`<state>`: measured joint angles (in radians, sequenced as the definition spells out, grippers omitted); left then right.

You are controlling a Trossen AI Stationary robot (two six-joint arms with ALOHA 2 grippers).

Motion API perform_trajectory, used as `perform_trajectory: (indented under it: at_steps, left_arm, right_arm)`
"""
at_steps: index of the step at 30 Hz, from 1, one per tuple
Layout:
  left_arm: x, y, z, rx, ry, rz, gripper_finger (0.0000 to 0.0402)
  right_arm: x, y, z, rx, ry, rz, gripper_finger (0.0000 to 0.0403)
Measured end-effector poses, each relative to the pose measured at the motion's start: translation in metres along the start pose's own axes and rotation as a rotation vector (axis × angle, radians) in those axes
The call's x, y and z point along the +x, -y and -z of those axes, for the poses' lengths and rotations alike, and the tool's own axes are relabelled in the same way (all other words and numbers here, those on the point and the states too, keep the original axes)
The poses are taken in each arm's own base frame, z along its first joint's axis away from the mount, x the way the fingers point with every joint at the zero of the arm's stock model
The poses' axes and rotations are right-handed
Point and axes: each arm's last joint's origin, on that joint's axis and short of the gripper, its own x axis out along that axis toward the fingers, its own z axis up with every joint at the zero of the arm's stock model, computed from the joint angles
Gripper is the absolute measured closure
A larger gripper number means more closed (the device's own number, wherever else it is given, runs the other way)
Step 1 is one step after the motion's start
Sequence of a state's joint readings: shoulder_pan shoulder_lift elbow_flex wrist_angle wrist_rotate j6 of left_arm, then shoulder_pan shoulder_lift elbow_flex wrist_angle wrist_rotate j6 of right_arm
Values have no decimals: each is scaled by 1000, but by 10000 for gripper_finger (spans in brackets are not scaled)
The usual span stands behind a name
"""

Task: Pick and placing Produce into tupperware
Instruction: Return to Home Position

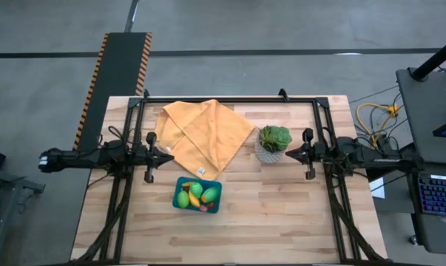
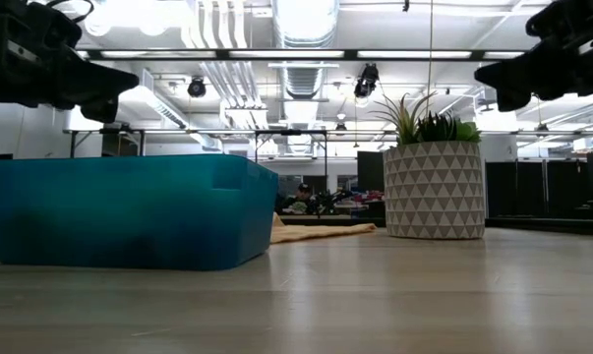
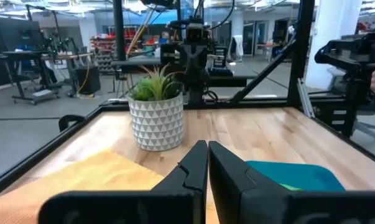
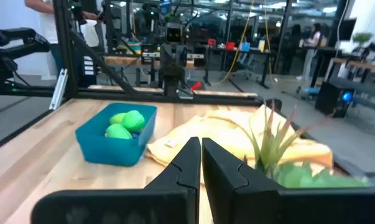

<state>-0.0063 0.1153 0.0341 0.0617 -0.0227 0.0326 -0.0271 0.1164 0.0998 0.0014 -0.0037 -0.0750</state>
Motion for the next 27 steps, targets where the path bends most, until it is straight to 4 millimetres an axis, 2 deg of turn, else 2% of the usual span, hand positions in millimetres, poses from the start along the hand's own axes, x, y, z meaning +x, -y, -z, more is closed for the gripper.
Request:
perform_trajectory:
  at_steps: [7, 13, 27]
  left_arm:
    - [-3, 0, 3, -1, -16, 3, 401]
    - [-5, 0, 3, -1, 4, 16, 401]
    - [-5, 1, 5, 0, 0, 41, 401]
  right_arm:
    - [-7, -1, 9, 37, 22, -8, 395]
    - [-5, -2, 16, 42, 2, -30, 395]
    - [-5, -3, 16, 52, 11, -72, 395]
